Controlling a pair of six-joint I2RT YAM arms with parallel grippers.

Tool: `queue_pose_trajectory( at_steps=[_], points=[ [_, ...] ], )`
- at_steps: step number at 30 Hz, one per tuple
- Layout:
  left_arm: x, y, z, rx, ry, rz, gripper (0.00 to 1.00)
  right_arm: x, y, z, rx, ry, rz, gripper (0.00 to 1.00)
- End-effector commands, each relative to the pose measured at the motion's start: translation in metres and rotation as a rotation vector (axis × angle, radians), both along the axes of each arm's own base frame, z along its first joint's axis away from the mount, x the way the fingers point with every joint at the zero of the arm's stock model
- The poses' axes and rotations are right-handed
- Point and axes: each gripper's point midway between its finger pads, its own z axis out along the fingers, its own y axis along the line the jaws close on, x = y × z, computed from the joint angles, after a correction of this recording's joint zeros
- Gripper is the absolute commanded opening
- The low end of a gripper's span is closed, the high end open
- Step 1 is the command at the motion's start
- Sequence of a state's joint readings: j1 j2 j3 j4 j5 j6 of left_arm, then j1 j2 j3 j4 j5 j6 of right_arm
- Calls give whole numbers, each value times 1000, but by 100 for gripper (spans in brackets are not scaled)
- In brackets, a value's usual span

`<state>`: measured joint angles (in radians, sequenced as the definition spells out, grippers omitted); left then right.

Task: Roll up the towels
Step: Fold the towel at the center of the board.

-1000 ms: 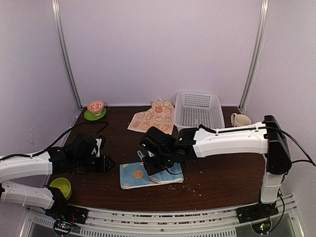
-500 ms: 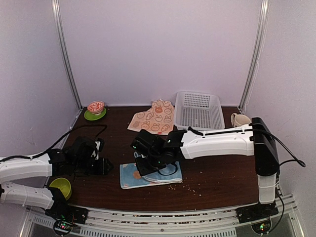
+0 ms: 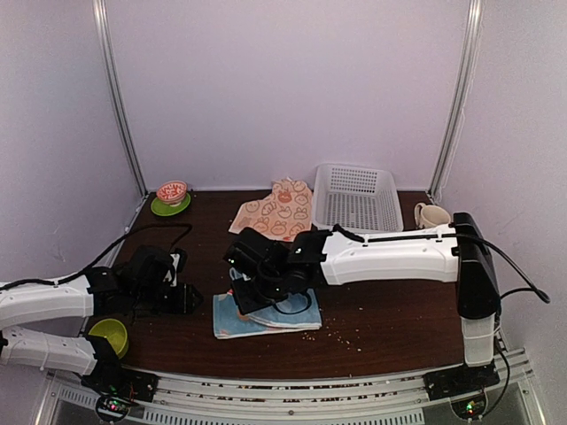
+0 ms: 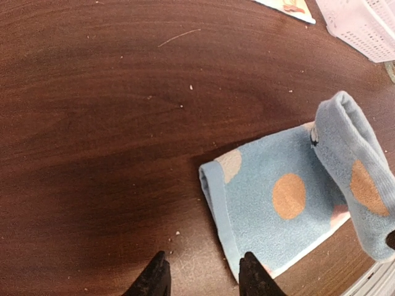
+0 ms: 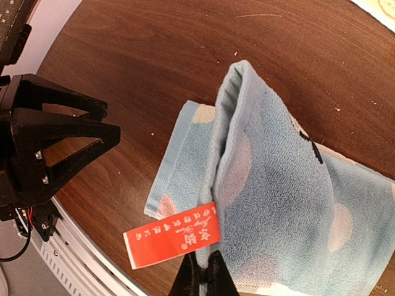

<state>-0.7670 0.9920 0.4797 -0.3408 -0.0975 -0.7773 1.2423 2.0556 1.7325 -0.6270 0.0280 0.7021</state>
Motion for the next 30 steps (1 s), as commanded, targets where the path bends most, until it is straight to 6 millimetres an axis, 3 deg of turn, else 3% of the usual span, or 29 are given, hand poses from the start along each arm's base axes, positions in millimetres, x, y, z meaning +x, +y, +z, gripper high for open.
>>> queue_pose_trajectory(
  at_steps=[1,21,23,26,30],
  points=[
    [1,1,2,-8,-19,11,40,-1,6,-4,-21,-17,17,0],
    [0,2,-3,3,-7,13,40,-27,35,-31,-52,68,178,0],
    [0,2,-3,4,-6,13,40,-31,39,-30,-42,79,202,15],
    [0,2,-4,5,-5,10,40,-39,46,-20,-6,83,246,50],
    [0,3,2,3,-13,13,40,-37,50,20,111,42,259,75]
  ],
)
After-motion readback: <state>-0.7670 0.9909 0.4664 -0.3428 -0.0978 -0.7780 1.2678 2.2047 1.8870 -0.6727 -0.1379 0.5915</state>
